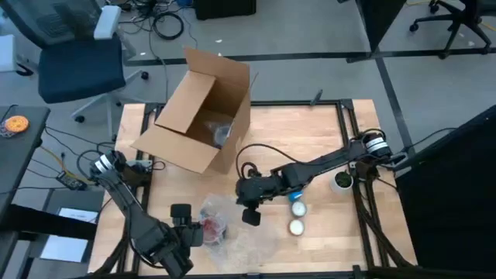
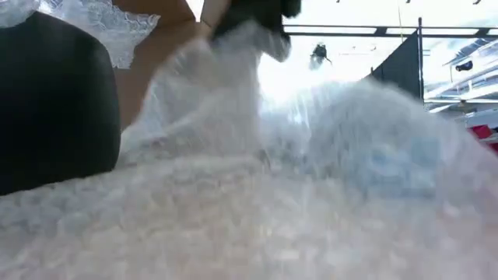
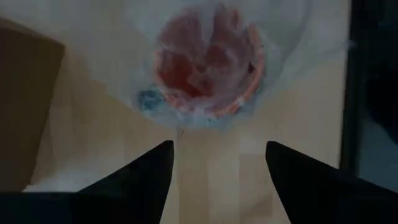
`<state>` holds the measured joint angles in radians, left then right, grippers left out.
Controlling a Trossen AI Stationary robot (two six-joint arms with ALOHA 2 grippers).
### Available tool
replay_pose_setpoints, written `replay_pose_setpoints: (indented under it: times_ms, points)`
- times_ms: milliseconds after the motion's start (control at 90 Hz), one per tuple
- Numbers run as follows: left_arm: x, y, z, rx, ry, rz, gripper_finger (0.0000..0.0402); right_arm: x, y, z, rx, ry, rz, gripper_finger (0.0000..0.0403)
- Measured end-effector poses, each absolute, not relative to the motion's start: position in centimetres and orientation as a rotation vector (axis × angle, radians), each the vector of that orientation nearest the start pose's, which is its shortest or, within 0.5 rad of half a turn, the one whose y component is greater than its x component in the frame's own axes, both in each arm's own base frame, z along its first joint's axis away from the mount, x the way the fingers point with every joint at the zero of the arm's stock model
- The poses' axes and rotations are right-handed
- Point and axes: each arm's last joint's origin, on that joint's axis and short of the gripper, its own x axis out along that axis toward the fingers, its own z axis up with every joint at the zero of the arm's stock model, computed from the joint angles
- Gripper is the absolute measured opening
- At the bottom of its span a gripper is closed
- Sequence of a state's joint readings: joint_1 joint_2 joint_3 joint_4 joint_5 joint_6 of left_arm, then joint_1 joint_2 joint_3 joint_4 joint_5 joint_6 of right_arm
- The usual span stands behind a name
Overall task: Wrap mug
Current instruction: Wrap the mug with the bubble wrap
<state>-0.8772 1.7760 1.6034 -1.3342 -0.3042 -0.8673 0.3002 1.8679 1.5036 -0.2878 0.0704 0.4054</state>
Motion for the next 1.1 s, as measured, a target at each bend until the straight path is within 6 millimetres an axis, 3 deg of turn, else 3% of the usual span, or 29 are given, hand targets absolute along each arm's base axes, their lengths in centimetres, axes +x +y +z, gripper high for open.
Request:
replay_pose_setpoints:
  times_ms: [156,300,656,1100]
  points:
    - [22.3,-25.6,24.9,0.076,1.264,0.037,0.0241,41.1,13.0,27.6,0.274,0.566,0.171,0.0000]
    - [22.3,-25.4,23.6,0.072,1.243,0.026,0.0241,41.4,13.3,28.2,0.263,0.488,0.197,0.0000]
    - [23.8,-24.0,23.4,0.120,1.177,0.118,0.0241,41.2,15.3,28.5,0.256,0.433,0.261,0.0000]
    - [25.2,-22.8,23.6,0.165,1.113,0.171,0.0241,43.1,17.2,24.6,0.271,0.427,0.335,0.0000]
